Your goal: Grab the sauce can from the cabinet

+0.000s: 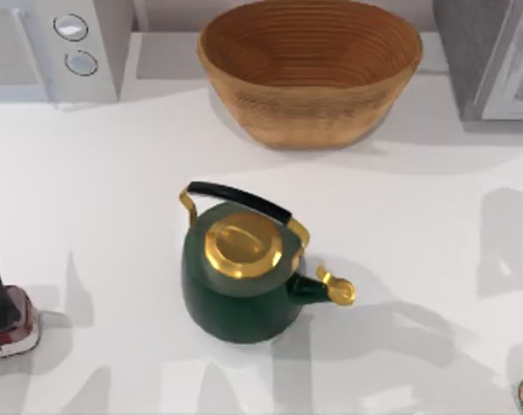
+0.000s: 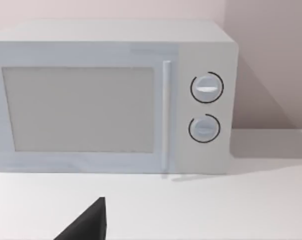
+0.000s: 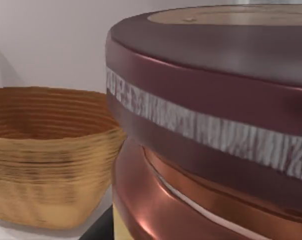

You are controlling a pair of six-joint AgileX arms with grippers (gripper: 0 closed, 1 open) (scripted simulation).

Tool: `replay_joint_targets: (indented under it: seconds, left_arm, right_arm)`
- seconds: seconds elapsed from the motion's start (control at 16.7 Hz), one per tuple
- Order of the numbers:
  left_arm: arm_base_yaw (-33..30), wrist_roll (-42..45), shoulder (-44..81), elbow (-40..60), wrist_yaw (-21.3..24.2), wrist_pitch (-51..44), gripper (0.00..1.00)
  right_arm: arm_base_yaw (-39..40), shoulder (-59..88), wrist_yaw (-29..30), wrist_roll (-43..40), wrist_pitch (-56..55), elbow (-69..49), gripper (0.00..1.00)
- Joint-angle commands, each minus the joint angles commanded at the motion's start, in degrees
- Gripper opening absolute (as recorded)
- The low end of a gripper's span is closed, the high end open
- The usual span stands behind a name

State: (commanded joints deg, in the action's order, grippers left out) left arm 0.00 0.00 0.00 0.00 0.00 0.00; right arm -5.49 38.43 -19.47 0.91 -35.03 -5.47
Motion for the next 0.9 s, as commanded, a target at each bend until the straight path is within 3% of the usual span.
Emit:
replay_joint_targets:
  seconds: [0.54,0.9]
  left_arm:
    - [0.0,0.0,0.0,0.0,0.0,0.0,1.0]
    - [0.0,0.0,0.0,0.0,0.0,0.0,1.0]
  right_arm:
    - [-5.96,53.39,-24.68,0.08,-46.63,-7.75,0.0]
    - [-8.42,74.85,-35.41,0.47,-64.38,-9.93,0.0]
